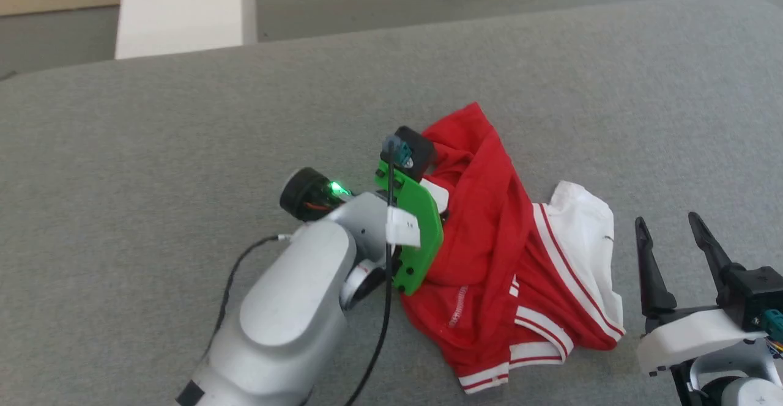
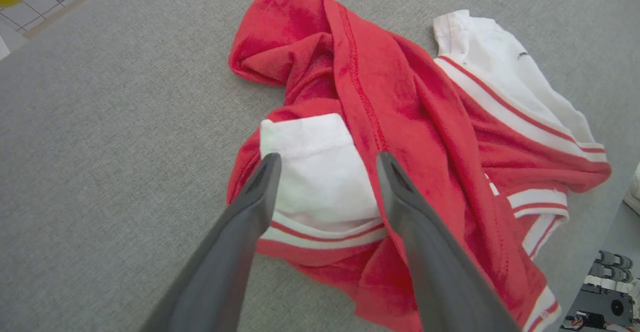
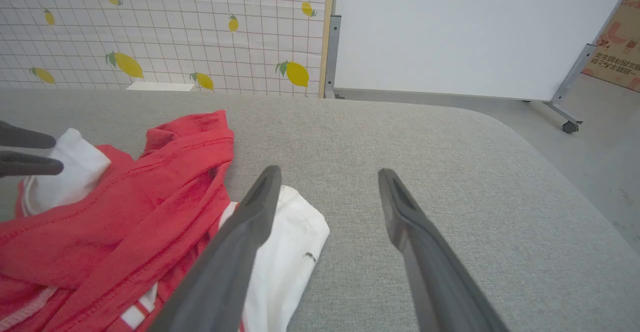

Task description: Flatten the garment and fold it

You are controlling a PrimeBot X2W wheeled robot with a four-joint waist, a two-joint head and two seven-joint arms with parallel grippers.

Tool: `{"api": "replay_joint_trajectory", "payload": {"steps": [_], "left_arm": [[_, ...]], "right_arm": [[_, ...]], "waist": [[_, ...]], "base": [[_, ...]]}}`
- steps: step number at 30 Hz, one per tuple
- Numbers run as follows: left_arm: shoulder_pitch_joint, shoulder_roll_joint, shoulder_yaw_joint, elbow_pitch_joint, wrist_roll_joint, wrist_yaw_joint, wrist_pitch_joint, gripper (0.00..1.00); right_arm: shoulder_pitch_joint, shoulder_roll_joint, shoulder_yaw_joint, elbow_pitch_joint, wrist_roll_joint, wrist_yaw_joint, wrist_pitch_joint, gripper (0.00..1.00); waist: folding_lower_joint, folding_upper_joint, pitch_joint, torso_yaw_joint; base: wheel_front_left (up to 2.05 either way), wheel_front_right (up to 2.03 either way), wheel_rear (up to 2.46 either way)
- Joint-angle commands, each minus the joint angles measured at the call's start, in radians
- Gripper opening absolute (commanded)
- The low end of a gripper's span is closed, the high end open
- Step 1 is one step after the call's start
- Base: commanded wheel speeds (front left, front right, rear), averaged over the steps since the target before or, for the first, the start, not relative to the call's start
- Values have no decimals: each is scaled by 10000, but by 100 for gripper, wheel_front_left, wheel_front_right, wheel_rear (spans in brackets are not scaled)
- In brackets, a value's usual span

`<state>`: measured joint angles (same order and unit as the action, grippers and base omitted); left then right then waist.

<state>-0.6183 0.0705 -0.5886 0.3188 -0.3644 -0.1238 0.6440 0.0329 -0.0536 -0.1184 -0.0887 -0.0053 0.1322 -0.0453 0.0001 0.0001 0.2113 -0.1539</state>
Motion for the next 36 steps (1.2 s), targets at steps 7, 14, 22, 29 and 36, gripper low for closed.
{"api": "replay_joint_trajectory", "payload": {"steps": [7, 14, 22, 29, 36], "left_arm": [[-460, 256, -66, 761, 42, 155, 300, 100], [-330, 220, -78, 900, -197, 120, -364, 0], [328, 432, 737, -164, -604, 387, -2295, 0], [2244, 1282, 1835, -1551, -1308, 463, -4029, 0], [4052, 1893, 2315, -889, -1586, 567, -4952, 100]], "right_arm": [[-330, 32, -14, 310, 110, -15, -273, 100], [-358, 33, -63, 589, 80, -15, -338, 100], [-167, 33, -160, 806, -164, -15, -142, 100], [67, 33, -64, 878, -126, -15, 75, 100], [201, 33, 82, 1090, -18, -15, 141, 100]], "waist": [[-1, -1, 680, -498], [-1, -1, 555, -196], [-1, -1, -286, 561], [-1, -1, -883, 1202], [-1, -1, -1008, 1606]], "base": [[0, 0, 0], [0, 0, 0], [0, 0, 0], [0, 0, 0], [0, 0, 0]]}}
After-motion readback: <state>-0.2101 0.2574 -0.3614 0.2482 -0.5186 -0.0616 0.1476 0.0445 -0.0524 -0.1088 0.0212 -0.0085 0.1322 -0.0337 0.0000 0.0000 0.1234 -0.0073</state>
